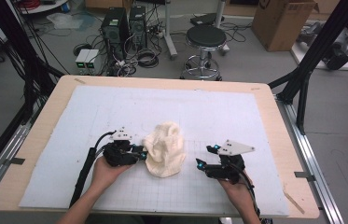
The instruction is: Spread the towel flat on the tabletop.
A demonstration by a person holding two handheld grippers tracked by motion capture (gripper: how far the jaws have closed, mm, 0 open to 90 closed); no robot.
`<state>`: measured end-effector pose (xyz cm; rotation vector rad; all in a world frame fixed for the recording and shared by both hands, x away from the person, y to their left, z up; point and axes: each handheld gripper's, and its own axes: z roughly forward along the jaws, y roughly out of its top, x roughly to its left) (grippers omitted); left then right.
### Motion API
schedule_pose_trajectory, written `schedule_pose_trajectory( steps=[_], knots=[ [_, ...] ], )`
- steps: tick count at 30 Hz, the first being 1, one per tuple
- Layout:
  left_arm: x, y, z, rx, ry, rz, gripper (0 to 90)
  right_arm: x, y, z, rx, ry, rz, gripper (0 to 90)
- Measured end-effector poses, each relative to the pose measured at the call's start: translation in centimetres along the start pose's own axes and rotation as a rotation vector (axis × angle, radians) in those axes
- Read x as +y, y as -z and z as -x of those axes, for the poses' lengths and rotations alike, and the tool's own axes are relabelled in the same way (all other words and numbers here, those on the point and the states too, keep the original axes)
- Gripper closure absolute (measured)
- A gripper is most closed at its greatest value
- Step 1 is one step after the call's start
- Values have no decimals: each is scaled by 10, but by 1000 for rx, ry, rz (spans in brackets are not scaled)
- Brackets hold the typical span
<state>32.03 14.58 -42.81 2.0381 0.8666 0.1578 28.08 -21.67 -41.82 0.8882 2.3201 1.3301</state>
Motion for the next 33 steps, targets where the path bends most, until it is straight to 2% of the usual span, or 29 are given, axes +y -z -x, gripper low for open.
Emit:
schedule_pose_trajectory(
  steps=[2,6,11,15,17,22,26,30,33],
  knots=[
    [0,-1,-2,-7,2,-8,597,4,-9,0,13,14,-17,489],
    [-1,-5,-1,-15,6,-17,602,9,-29,1,39,26,-82,581],
    [-3,-10,0,-23,-14,-37,627,12,-48,2,70,10,-125,634],
    [-3,-12,0,-26,-12,-34,638,11,-60,4,87,-4,-159,667],
    [-3,-14,0,-20,-21,-41,678,9,-65,4,95,-6,-176,680],
    [-5,-17,-1,-9,-34,-50,789,10,-69,4,98,-6,-187,750],
    [-4,-13,-1,-2,-54,-58,868,11,-69,3,117,5,-204,892],
    [-3,-7,1,0,-73,-61,887,11,-65,4,132,-4,-212,896],
    [-3,1,4,6,-96,-57,893,13,-58,2,134,-10,-195,896]
  ],
)
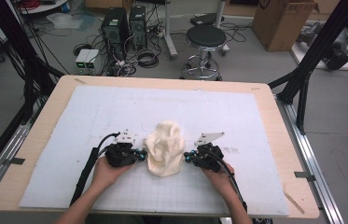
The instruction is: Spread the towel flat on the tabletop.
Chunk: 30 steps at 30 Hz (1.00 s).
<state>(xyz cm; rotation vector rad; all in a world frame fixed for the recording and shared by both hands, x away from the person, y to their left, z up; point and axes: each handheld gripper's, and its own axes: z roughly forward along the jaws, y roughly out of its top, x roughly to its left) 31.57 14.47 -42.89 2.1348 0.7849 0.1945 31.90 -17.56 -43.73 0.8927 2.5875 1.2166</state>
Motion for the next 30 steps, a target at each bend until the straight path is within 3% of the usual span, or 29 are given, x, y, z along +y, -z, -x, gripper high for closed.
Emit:
schedule_pose_trajectory(
  steps=[6,8,11,13,14,17,20,24,27,30],
  knots=[
    [-3,18,2,13,-5,31,892,-1,9,-2,-4,9,10,885],
    [-3,24,-1,10,13,61,818,-1,8,-2,-7,13,14,829],
    [0,24,-4,-34,61,125,662,0,6,-1,-2,6,26,774],
    [3,15,-3,-74,71,118,557,0,4,0,2,1,35,737],
    [5,7,-3,-96,62,83,517,0,4,1,9,-5,34,715],
    [7,-8,-3,-65,50,20,502,1,-2,0,-6,1,24,679],
    [5,-15,-8,-34,83,2,583,0,-9,-1,-48,11,-21,678],
    [5,-16,-9,11,97,16,778,0,-10,0,-71,2,-14,782],
    [5,-14,-8,28,84,9,826,0,-10,0,-45,5,-14,882],
    [5,-6,-4,51,64,18,840,1,-10,-2,-42,17,-23,896]
  ],
)
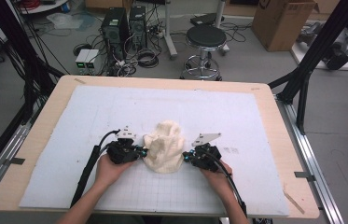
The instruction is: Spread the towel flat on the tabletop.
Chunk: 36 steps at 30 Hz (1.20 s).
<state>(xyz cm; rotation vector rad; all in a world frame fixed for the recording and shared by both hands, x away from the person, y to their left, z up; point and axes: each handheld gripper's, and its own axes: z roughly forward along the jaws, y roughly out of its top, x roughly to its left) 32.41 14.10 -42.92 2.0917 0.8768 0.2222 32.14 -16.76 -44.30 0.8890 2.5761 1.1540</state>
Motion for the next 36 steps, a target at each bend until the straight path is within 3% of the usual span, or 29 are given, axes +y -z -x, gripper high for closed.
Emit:
schedule_pose_trajectory(
  steps=[3,8,14,18,20,22,24,29,34,36],
  knots=[
    [0,11,5,11,-10,17,842,0,5,2,1,-5,-7,897],
    [-8,34,16,8,-17,54,852,-1,14,2,12,-16,34,895],
    [-25,54,29,-1,23,76,853,1,8,-4,20,-18,44,789],
    [-38,63,36,-20,34,58,853,1,1,-5,30,-37,35,753],
    [-44,67,39,-20,16,37,850,1,0,-5,32,-37,37,742],
    [-46,67,39,-35,2,37,820,1,-1,-5,15,-34,37,721],
    [-44,66,34,-56,24,43,708,2,-1,-5,12,-42,39,717],
    [-40,61,22,-15,38,73,594,3,3,-3,26,-51,70,708],
    [-41,48,14,21,21,4,579,2,-4,-4,43,-50,35,701],
    [-42,44,12,28,11,-30,599,3,-7,-7,36,-30,26,738]
  ],
)
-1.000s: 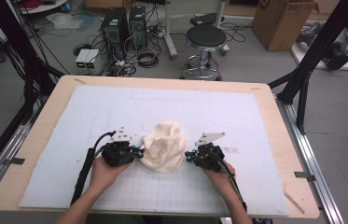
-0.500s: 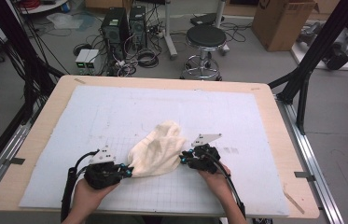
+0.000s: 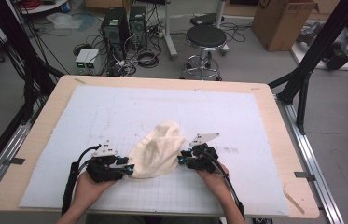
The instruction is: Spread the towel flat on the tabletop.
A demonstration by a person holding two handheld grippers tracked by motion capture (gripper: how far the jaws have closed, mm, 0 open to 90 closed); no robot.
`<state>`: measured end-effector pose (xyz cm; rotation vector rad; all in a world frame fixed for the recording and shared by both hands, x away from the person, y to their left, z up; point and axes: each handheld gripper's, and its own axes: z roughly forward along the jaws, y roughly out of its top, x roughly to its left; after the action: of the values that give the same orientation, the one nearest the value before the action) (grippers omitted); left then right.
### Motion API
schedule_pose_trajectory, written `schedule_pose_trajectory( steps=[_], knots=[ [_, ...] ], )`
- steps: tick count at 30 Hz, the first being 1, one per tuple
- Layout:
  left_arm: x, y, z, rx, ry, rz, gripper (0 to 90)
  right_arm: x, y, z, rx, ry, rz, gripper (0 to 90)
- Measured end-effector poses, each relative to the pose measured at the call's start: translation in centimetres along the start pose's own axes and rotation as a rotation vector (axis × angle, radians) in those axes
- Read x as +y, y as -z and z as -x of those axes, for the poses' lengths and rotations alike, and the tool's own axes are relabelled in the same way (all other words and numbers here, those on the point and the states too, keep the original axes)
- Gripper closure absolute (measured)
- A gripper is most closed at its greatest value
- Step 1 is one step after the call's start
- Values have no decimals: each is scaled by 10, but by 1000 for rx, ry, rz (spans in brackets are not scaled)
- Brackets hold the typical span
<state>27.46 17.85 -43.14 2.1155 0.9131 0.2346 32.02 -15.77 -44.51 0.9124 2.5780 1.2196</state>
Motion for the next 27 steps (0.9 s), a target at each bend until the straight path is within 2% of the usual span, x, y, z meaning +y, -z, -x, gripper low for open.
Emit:
schedule_pose_trajectory(
  steps=[2,4,6,10,15,20,27],
  knots=[
    [-1,-4,0,5,-22,-28,645,1,0,1,-2,2,-5,790],
    [-2,-5,2,11,-32,-30,689,1,0,4,18,-14,-8,831],
    [-2,-5,3,-4,-37,-28,767,1,0,4,25,-4,-13,846],
    [-3,-1,6,-11,-57,-16,819,0,6,3,30,-9,-25,851],
    [-4,2,11,-40,-62,14,840,-7,35,-3,5,28,-16,851],
    [-2,2,22,-82,-62,25,845,-28,69,-17,9,25,18,850],
    [-9,6,47,-127,-90,10,845,-52,91,-41,1,55,-2,848]
  ],
)
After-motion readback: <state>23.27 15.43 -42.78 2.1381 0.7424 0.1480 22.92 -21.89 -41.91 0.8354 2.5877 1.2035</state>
